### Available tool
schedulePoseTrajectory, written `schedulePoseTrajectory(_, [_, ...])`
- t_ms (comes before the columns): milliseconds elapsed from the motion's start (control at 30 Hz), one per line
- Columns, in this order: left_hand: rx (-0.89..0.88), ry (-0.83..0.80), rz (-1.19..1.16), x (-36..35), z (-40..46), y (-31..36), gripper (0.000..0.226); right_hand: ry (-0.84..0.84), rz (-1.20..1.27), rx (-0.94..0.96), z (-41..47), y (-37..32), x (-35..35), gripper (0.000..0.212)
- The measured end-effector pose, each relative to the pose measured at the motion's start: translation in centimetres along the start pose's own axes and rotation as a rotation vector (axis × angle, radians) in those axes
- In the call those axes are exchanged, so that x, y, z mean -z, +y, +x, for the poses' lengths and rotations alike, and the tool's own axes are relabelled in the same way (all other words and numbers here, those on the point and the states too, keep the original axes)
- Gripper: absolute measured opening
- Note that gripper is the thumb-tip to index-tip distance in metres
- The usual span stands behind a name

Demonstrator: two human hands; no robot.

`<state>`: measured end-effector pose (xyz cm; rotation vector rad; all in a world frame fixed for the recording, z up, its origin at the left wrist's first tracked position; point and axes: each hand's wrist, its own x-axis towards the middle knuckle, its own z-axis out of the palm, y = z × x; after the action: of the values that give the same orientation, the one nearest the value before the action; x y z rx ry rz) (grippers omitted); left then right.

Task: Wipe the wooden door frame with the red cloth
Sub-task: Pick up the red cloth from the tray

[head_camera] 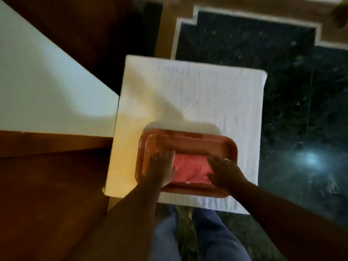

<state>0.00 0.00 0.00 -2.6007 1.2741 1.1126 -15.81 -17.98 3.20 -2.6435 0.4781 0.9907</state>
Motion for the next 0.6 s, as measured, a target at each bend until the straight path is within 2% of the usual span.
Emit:
schedulePoseTrajectory(100, [0.015, 0.100, -0.014, -2.0, 1.3, -1.2, 0.068, 0.012, 0.082, -0.124, 3.1, 0.2, -1.9, 0.077])
schedulePoseTrajectory(200, [0.010, 0.087, -0.087, -2.2, 1.7, -1.9, 0.055, 0.065, 0.210, -0.179, 4.4, -0.2, -2.5, 0.055])
schedulePoseTrajectory(300, [0.032, -0.037, -0.355, -0.3, 0.5, -2.5, 0.038, -0.014, 0.276, -0.162, 3.2, -0.7, -1.0, 0.034])
schedulePoseTrajectory(400, [0.083, -0.120, -0.675, 3.5, -2.8, -2.4, 0.019, -0.077, 0.640, -0.176, -0.7, -1.3, 2.2, 0.018])
schedulePoseTrajectory(467, [0.150, -0.071, -0.868, 6.8, -5.4, -1.9, 0.019, -0.055, 0.920, -0.227, -3.9, -1.8, 5.3, 0.010])
schedulePoseTrajectory(500, [0.188, -0.027, -0.967, 8.8, -6.9, -1.7, 0.021, -0.021, 1.028, -0.246, -5.6, -2.2, 7.3, 0.015])
schedulePoseTrajectory(567, [0.202, 0.079, -1.174, 13.1, -9.9, -1.0, 0.022, 0.121, 1.166, -0.223, -8.4, -3.1, 11.8, 0.027])
schedulePoseTrajectory(600, [0.191, 0.127, -1.253, 15.1, -11.1, -0.7, 0.019, 0.218, 1.205, -0.208, -9.4, -3.5, 13.9, 0.024])
